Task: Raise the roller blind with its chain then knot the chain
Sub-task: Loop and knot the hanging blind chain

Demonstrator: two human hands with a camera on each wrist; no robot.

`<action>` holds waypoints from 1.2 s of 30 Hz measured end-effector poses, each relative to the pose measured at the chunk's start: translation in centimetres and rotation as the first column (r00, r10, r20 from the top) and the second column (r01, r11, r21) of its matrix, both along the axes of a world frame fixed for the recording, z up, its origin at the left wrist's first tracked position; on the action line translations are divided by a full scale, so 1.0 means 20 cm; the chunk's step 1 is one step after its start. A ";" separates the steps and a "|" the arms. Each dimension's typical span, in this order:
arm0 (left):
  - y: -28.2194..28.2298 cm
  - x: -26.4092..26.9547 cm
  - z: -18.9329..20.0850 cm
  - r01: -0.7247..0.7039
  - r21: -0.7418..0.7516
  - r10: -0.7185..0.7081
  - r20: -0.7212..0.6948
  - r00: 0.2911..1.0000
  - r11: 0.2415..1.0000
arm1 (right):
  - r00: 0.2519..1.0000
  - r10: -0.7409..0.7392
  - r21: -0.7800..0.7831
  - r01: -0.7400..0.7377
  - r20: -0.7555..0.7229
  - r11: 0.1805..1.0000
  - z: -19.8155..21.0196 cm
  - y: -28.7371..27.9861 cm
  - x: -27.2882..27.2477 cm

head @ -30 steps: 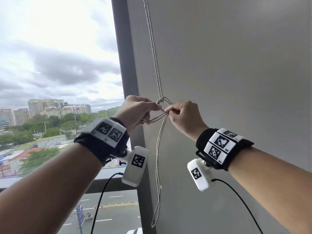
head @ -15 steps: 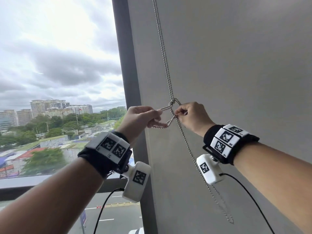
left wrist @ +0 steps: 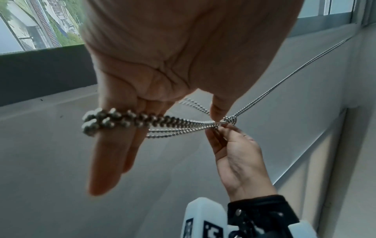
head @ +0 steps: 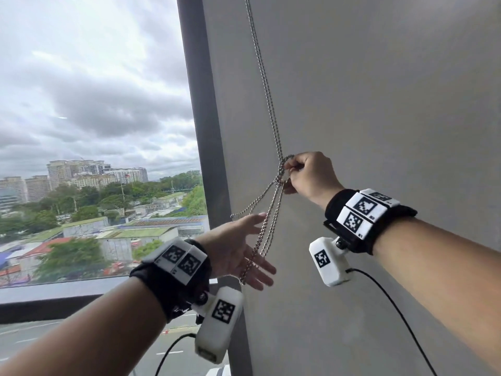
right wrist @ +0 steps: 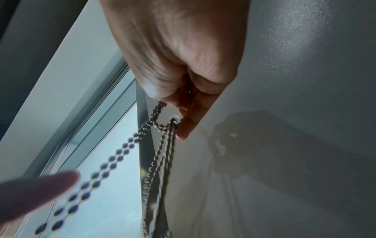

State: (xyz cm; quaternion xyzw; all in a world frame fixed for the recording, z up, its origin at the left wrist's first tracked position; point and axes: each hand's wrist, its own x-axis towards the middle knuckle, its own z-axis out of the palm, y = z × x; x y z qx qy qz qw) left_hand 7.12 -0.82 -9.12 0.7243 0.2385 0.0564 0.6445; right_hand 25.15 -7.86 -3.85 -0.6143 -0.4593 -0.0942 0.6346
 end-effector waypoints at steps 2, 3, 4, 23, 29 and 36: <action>0.00 0.00 -0.02 0.009 0.005 -0.009 -0.039 0.999 1.000 | 1.000 0.010 0.009 -0.010 -0.002 1.000 0.01 0.00 0.00; 0.00 0.00 -0.04 0.034 0.009 -0.033 -0.062 0.998 0.999 | 1.000 0.009 0.014 -0.009 -0.003 1.000 0.01 -0.01 -0.01; -0.01 0.00 -0.05 0.070 0.029 -0.067 -0.087 0.994 0.997 | 1.000 0.007 0.021 -0.007 -0.009 1.000 0.01 -0.01 -0.01; -0.12 0.12 -0.07 -0.025 0.188 -0.008 0.173 0.985 0.982 | 0.955 0.014 0.019 -0.020 0.295 1.000 0.09 -0.03 -0.06; -0.07 0.05 -0.38 0.166 -0.015 -0.167 -0.152 0.974 0.986 | 0.913 -0.080 0.036 0.072 0.401 0.997 0.13 -0.06 -0.02; -0.07 0.06 -0.35 0.100 0.000 -0.099 0.134 0.986 0.995 | 0.946 0.032 0.003 -0.034 0.323 0.999 0.10 -0.05 -0.03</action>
